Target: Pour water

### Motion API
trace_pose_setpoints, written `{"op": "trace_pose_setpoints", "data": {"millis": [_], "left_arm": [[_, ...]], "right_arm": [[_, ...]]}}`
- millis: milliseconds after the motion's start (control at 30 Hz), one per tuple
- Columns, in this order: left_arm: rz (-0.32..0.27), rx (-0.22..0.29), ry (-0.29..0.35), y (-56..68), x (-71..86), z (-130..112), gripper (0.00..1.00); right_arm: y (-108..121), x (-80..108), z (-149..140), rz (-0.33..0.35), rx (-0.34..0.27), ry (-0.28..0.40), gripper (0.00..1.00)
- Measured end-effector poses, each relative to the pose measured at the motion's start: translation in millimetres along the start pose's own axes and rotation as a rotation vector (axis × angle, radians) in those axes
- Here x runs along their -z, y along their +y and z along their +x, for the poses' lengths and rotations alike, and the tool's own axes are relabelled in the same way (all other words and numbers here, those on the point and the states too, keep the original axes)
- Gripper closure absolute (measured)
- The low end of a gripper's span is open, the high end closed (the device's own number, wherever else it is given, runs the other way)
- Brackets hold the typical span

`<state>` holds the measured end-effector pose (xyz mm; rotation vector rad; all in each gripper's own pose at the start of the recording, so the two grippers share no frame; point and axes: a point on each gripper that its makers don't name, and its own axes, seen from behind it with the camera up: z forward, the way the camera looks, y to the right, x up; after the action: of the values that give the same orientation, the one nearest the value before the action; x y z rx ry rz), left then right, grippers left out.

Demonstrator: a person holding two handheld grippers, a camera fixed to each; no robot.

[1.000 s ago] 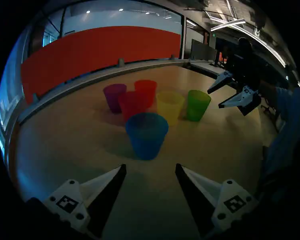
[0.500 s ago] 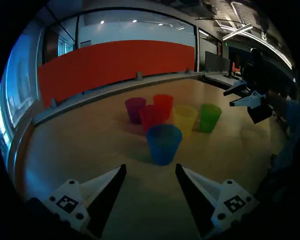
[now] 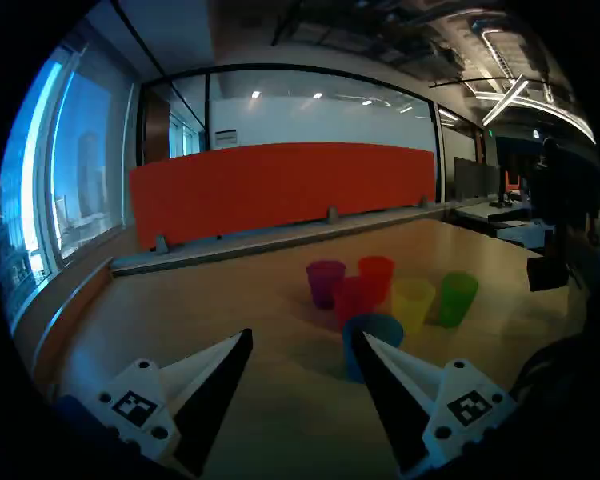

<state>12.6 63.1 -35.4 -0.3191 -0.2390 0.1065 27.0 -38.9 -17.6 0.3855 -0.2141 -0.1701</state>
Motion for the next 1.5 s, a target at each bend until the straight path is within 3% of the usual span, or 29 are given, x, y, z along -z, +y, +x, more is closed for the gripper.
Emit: {"op": "trace_pose_setpoints", "data": {"millis": [467,667,800,1000,1500], "left_arm": [[0.163,0.064,0.201,-21.0,7.7,46,0.09],[0.208,0.104,0.260,-31.3,11.3,60,0.09],[0.231,0.104,0.277,-35.2,13.0,67,0.09],[0.256,0.068,0.299,-36.5,15.0,74,0.09],[0.300,0.023,0.295,-33.5,3.2,53,0.09]], "right_arm": [[30,5.0,31,-0.217,-0.146,0.188,0.00],[35,14.6,51,-0.259,-0.173,0.259,0.00],[37,20.1,60,-0.289,-0.179,0.290,0.00],[40,24.0,60,-0.332,-0.173,0.305,0.00],[37,28.2,39,-0.383,-0.161,0.283,0.00]]}}
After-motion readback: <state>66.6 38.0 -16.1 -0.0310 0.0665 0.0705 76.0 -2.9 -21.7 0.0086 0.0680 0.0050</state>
